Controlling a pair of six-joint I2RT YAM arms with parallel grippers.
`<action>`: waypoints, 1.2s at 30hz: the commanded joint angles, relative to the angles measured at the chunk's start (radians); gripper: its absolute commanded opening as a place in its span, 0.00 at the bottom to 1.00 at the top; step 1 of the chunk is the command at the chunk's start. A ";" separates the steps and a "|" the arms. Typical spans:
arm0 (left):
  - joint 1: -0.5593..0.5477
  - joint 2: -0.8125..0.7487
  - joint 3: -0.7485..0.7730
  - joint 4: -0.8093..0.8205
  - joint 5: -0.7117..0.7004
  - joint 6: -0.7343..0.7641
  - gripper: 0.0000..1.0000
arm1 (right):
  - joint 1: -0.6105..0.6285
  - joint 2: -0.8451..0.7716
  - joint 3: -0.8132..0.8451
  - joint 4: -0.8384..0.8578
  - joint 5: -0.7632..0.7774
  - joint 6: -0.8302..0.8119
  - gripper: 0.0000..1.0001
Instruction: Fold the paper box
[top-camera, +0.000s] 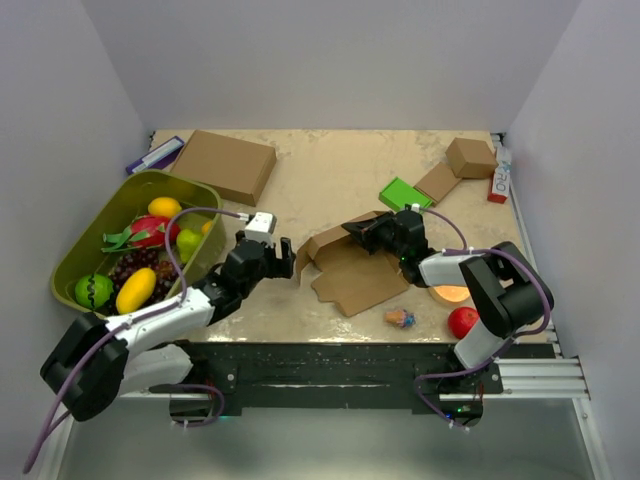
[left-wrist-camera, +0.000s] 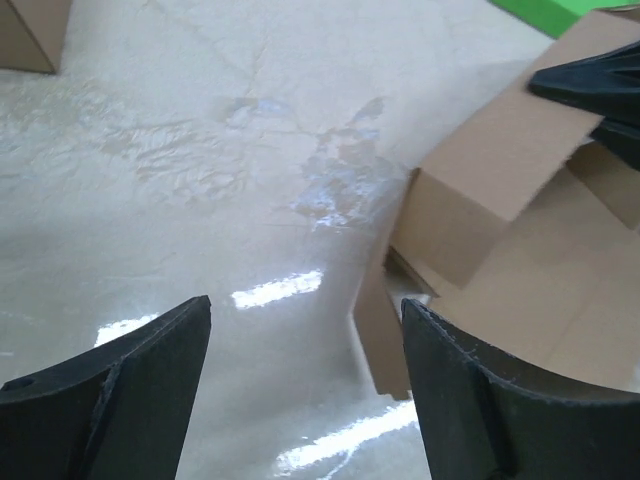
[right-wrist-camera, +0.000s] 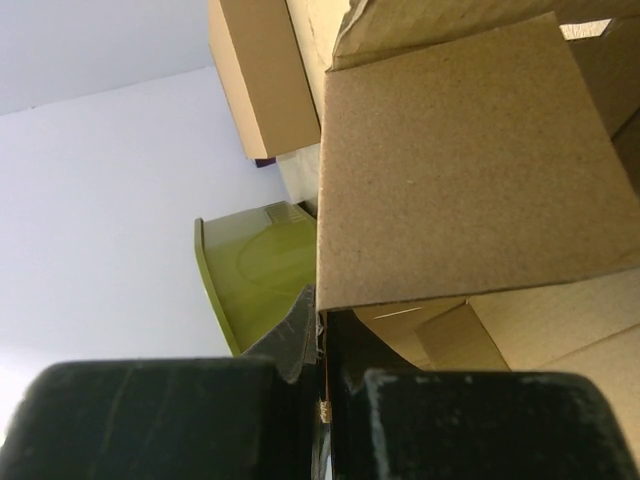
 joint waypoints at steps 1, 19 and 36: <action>0.023 0.067 -0.013 0.022 -0.089 -0.052 0.84 | 0.003 -0.035 -0.002 -0.001 0.014 -0.018 0.00; 0.010 0.232 -0.065 0.405 0.177 0.045 0.77 | 0.003 -0.026 -0.002 0.008 0.006 -0.015 0.00; -0.025 0.445 -0.014 0.624 0.266 0.073 0.69 | 0.003 -0.034 -0.008 0.000 0.012 -0.019 0.00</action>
